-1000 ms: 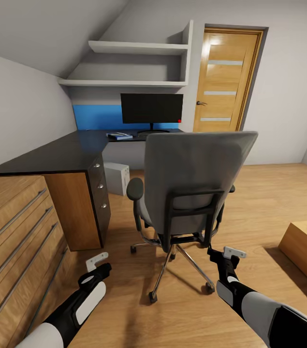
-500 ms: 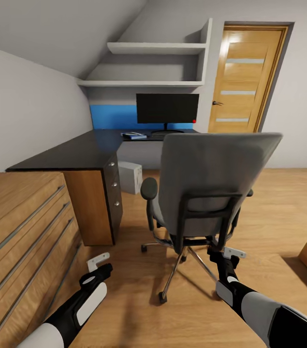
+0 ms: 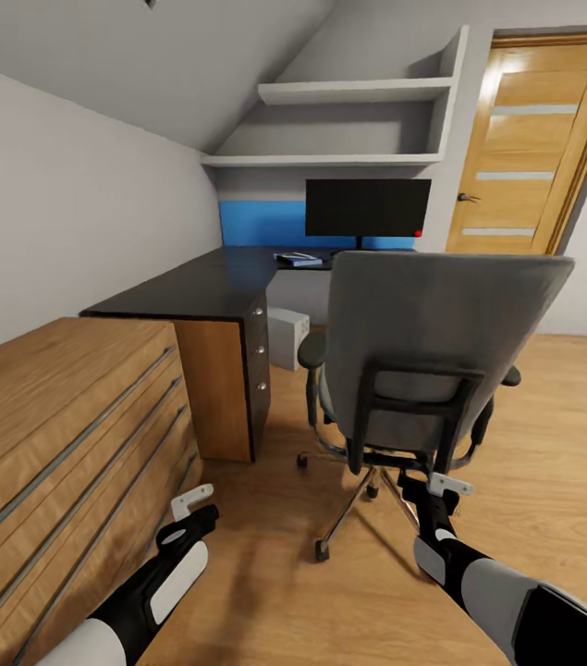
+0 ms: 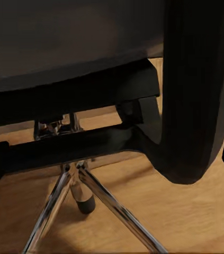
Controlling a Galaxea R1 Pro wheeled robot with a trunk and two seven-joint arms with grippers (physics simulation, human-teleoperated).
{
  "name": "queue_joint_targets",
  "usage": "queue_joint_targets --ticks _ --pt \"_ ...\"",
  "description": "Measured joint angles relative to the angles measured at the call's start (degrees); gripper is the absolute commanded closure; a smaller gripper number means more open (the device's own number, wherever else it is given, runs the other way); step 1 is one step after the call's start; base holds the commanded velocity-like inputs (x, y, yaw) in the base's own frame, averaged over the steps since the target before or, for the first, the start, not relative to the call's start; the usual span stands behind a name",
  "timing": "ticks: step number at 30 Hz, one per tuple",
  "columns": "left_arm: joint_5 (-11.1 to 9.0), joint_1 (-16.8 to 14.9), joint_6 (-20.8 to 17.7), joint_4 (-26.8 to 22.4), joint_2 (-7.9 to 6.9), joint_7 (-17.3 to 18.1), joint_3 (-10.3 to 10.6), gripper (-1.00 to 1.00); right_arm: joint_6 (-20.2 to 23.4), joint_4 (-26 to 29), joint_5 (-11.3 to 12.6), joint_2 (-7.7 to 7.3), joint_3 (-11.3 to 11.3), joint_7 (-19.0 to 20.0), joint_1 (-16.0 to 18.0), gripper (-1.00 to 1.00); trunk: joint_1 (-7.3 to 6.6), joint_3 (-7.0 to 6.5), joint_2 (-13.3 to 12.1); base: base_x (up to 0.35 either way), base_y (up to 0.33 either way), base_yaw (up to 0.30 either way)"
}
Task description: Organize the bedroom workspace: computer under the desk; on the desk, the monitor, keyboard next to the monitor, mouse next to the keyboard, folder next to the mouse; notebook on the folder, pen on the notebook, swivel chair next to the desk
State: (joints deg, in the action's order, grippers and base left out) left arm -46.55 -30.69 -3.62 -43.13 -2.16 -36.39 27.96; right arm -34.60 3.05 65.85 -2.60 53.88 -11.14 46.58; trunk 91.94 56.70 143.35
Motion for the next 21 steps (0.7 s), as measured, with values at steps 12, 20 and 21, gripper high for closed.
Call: queue_joint_targets --ticks 12,20,21 --pt "0.06 -0.01 0.02 0.26 1.34 -0.05 5.99 -1.00 0.14 0.06 -0.98 0.02 0.94 0.16 0.00 -1.00 0.00 0.00 0.00 0.000 0.007 0.174" --pt "0.01 -0.01 0.03 0.27 1.43 -0.06 7.27 -1.00 0.13 0.06 -1.01 0.00 0.92 0.18 -0.01 -1.00 0.01 -0.02 0.00 -0.058 0.000 -0.005" --pt "0.00 -0.02 0.03 0.27 1.43 -0.06 7.31 -1.00 0.13 0.06 -1.01 0.00 0.92 0.19 -0.01 -1.00 0.01 -0.04 0.00 -0.044 0.000 -0.129"
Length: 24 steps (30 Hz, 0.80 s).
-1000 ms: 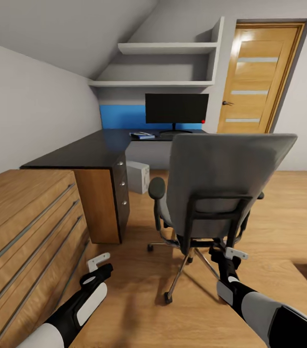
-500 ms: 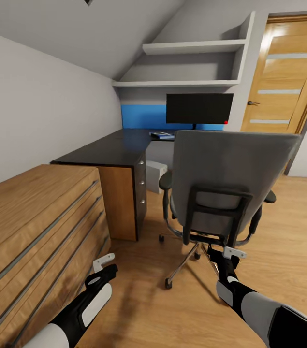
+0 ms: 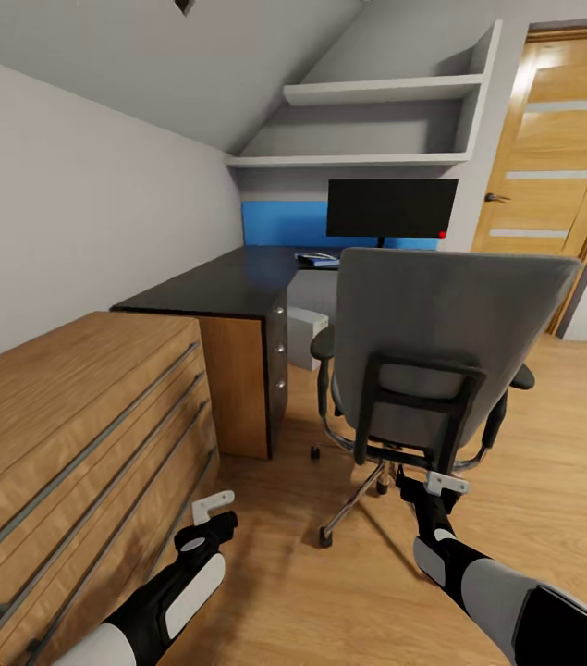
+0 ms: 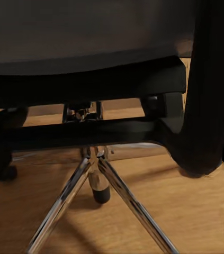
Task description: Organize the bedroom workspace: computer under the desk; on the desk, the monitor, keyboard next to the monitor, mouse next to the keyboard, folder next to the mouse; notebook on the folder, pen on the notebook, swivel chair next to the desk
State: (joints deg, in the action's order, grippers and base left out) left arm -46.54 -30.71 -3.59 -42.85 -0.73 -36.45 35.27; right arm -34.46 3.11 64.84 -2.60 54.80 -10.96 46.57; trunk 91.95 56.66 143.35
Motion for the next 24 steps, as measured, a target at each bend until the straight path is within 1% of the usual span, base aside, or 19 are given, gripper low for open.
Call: queue_joint_targets --ticks 8,24 --pt "-0.02 0.00 0.00 0.00 0.01 0.00 0.11 -1.00 0.00 0.00 -0.04 -0.01 0.01 0.19 0.00 -1.00 -0.01 -0.26 0.00 -0.018 0.000 -0.190" --pt "-0.02 0.00 0.00 0.00 0.01 0.05 0.27 -1.00 0.00 0.00 -0.42 0.00 0.01 0.34 -0.07 -1.00 -0.01 -0.90 0.00 -0.002 0.000 -0.229"
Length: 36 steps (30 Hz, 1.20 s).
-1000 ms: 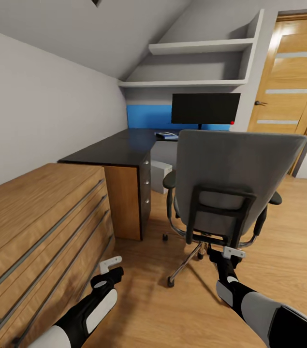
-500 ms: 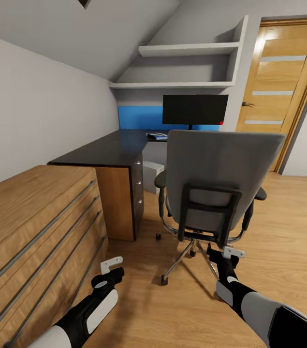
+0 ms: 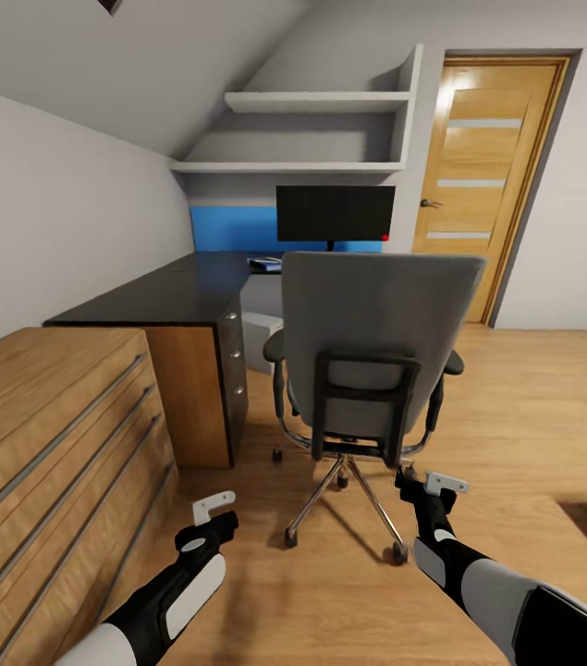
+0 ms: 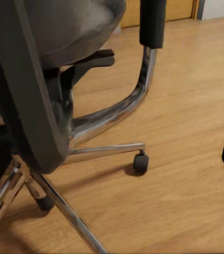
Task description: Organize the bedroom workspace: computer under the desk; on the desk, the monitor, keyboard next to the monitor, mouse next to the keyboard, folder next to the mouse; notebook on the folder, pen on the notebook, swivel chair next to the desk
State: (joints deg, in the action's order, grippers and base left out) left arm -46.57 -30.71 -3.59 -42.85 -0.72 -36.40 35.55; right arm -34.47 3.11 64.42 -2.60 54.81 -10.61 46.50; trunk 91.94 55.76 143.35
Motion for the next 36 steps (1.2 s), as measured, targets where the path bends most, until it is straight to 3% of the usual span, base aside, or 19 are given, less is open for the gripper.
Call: queue_joint_targets --ticks 13,19,21,25,27,31,35,36 --pt "0.00 0.00 0.13 0.00 0.30 -0.08 3.15 -1.00 0.01 0.04 -0.09 0.12 0.13 0.06 -0.02 -1.00 0.00 -0.48 0.00 0.000 0.000 -0.197" --pt "0.11 0.02 3.43 0.47 1.24 -0.12 6.06 -1.00 -0.02 0.08 -1.07 1.70 0.25 0.04 -0.02 -1.00 0.00 -0.52 0.00 0.000 0.000 -0.032" --pt "0.13 0.02 4.15 1.47 2.13 -0.12 7.01 -1.00 0.01 0.17 -1.36 2.39 0.29 -0.08 -0.03 -1.00 0.00 -0.52 0.00 0.000 0.000 -0.010" --pt "0.29 -0.49 4.93 5.68 5.52 -0.12 8.07 -1.00 0.24 0.66 -1.85 4.52 0.46 -0.37 -0.04 -1.00 0.00 -0.53 0.00 0.000 0.000 -0.004" --pt "0.34 -2.56 4.99 8.25 7.33 -0.11 8.29 -1.00 0.40 0.74 -2.16 6.37 0.64 -0.77 -0.04 -1.00 0.00 -0.53 0.00 0.000 0.000 -0.002" --pt "0.45 -5.92 4.40 11.29 10.17 -0.04 8.46 -1.00 1.30 0.81 -2.56 8.48 1.03 -2.22 0.00 -1.00 0.00 -0.53 0.00 0.000 0.000 -0.001" --pt "1.03 -8.07 0.74 13.25 10.71 -0.02 8.74 -1.00 4.04 0.89 -3.25 9.49 1.51 -4.30 0.04 -1.00 0.00 -0.53 0.00 0.000 0.000 0.000" --pt "1.54 -8.77 -2.40 13.89 10.71 0.30 8.77 -1.00 5.63 0.66 -4.30 9.62 1.77 -4.87 0.04 -1.00 0.00 -0.53 0.00 0.000 0.000 0.000"
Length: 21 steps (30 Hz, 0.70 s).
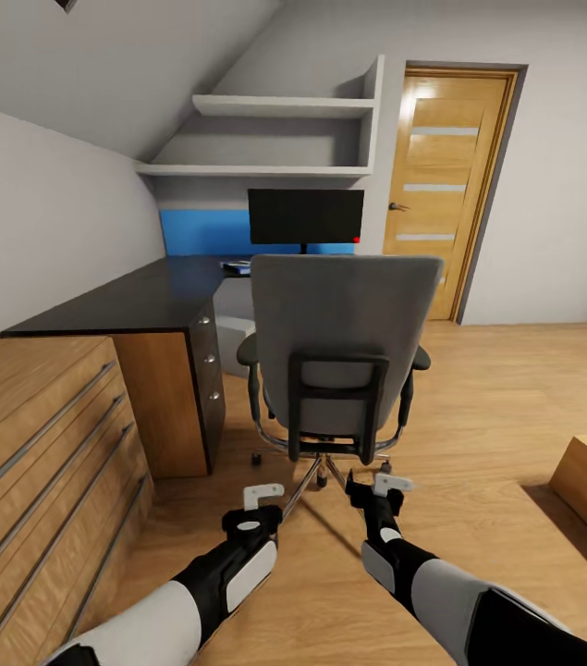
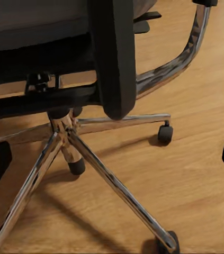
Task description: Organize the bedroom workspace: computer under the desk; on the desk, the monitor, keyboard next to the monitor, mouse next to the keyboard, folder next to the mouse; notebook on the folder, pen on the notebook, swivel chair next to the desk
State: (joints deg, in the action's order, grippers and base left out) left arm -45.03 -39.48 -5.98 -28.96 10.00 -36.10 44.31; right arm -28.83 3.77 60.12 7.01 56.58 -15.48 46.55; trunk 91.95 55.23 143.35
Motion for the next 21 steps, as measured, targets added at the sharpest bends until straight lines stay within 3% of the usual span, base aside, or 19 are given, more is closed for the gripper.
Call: queue_joint_targets --ticks 4,10,14,19,21 --pt "0.23 -0.22 -0.87 0.19 0.00 1.32 0.08 -1.00 0.34 -0.27 -1.08 -0.19 0.17 -0.14 -0.06 -1.00 0.00 0.00 0.00 0.000 0.000 0.000" --pt "0.22 -0.33 3.60 0.39 0.00 3.12 0.96 -1.00 0.31 -0.41 -4.20 -0.51 0.61 -0.21 -0.89 -1.00 0.00 0.00 0.00 0.000 0.000 0.000" --pt "0.44 -0.33 7.50 0.65 0.00 3.38 3.06 -1.00 -0.20 -0.39 -6.24 -0.57 0.71 -0.27 -1.73 -1.00 0.00 0.00 0.00 0.001 0.000 0.000" --pt "0.51 -0.33 9.06 0.75 0.00 3.44 4.69 -1.00 -1.97 -0.40 -7.05 -0.52 0.75 -0.48 -2.04 -1.00 -0.02 0.00 0.00 0.119 0.000 0.000" --pt "0.53 -0.33 9.58 0.84 0.00 3.54 7.06 -1.00 -4.06 -0.45 -7.29 -0.58 0.72 -0.57 -2.24 -1.00 -0.03 0.00 0.00 0.289 0.000 0.000"
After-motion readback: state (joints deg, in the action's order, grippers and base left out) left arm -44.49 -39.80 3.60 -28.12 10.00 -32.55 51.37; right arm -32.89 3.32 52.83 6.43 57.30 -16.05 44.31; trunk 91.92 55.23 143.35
